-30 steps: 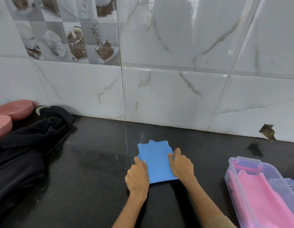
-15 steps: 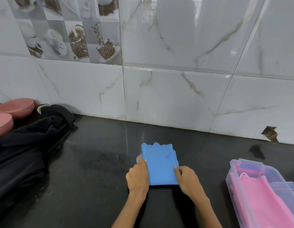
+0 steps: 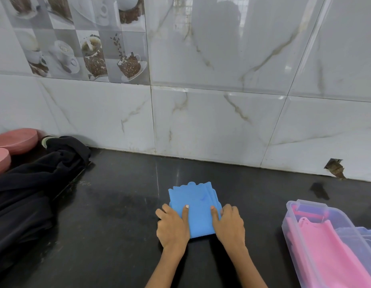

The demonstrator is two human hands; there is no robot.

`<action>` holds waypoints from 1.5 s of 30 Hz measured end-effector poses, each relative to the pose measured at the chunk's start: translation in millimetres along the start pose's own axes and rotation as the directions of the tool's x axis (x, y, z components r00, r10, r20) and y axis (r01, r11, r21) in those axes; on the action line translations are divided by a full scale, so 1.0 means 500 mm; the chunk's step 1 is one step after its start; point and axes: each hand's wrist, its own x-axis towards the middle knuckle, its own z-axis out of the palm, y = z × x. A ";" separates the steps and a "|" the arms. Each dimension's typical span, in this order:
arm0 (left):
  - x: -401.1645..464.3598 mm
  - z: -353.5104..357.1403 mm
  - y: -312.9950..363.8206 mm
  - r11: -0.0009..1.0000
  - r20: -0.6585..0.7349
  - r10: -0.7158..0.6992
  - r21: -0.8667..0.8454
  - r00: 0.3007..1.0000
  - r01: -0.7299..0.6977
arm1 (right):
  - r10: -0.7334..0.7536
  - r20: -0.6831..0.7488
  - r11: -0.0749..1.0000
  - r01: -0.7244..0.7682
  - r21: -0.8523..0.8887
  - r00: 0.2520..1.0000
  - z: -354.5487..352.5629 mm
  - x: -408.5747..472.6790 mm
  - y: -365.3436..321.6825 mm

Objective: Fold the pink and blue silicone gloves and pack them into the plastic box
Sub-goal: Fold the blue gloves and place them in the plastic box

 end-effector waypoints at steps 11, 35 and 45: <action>0.027 -0.013 -0.006 0.859 0.299 0.053 -0.500 0.953 0.109 | 0.042 0.257 0.941 -0.125 0.316 0.966 -0.003 -0.008 -0.017; -0.085 -0.095 0.064 0.427 0.310 0.421 -0.897 0.853 0.116 | 0.147 0.068 0.585 -0.142 0.798 0.987 -0.172 -0.064 0.059; -0.263 -0.041 0.328 0.535 0.412 0.705 -0.843 0.578 -0.052 | 0.188 0.129 0.765 -0.228 0.603 0.974 -0.487 -0.047 0.299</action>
